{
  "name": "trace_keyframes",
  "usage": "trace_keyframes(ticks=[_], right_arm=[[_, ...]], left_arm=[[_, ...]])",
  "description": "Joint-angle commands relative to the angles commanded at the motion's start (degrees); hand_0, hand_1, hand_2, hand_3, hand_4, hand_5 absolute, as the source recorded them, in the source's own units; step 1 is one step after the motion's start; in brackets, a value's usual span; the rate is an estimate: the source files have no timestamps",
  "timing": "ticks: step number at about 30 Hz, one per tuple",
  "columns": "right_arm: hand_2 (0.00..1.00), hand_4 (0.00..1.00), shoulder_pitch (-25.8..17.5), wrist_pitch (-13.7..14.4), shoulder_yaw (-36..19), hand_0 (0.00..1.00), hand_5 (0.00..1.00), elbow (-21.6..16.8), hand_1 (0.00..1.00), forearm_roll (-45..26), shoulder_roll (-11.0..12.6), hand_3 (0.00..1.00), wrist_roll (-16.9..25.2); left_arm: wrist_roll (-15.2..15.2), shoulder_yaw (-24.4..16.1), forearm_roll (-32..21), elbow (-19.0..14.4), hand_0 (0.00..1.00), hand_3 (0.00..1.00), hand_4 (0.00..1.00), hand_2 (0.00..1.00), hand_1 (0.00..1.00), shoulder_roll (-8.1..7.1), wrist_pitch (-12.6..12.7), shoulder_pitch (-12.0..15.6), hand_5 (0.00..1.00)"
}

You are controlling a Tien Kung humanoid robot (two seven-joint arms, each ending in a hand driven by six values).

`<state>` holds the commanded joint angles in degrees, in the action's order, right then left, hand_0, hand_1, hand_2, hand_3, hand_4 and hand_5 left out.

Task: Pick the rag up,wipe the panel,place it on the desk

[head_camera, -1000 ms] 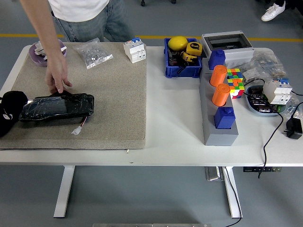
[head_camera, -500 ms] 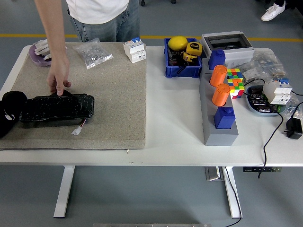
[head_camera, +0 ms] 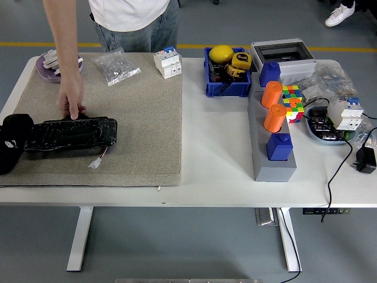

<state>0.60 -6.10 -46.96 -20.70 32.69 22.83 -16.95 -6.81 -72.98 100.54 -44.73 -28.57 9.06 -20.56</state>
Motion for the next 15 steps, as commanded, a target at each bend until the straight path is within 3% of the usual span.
trace_keyframes(ticks=[5, 6, 11, 12, 15], right_arm=[[0.733, 0.888, 0.1, 0.1, -0.4, 0.744, 0.540, -0.1, 0.704, 0.2, 0.0, 0.670, 0.1], [0.734, 0.888, 0.1, 0.1, -0.5, 0.745, 0.539, -0.1, 0.703, 0.2, 0.0, 0.671, 0.1], [0.734, 0.888, 0.1, 0.2, -0.7, 0.745, 0.539, 0.0, 0.703, 0.3, -0.1, 0.671, 0.2], [0.733, 0.888, 0.1, 0.2, -0.7, 0.745, 0.539, 0.0, 0.704, 0.3, -0.1, 0.672, 0.2], [0.733, 0.888, 0.1, 0.2, -0.8, 0.745, 0.539, 0.0, 0.704, 0.3, -0.2, 0.672, 0.2]], left_arm=[[0.4, 0.2, 0.3, 0.5, 0.243, 0.576, 0.710, 0.564, 0.261, 0.08, 0.9, 0.0, 0.188], [0.5, 0.3, 0.4, 0.6, 0.225, 0.567, 0.639, 0.558, 0.243, 0.10, 1.2, 0.0, 0.061], [0.8, 0.6, 1.2, 0.9, 0.225, 0.567, 0.639, 0.558, 0.243, 0.17, 2.7, 0.2, 0.061], [0.7, 0.6, 1.4, 1.0, 0.217, 0.555, 0.526, 0.539, 0.206, 0.17, 2.9, 0.2, 0.002], [0.8, 0.5, 2.2, 0.9, 0.217, 0.555, 0.526, 0.539, 0.206, 0.10, 3.5, 0.3, 0.002]])
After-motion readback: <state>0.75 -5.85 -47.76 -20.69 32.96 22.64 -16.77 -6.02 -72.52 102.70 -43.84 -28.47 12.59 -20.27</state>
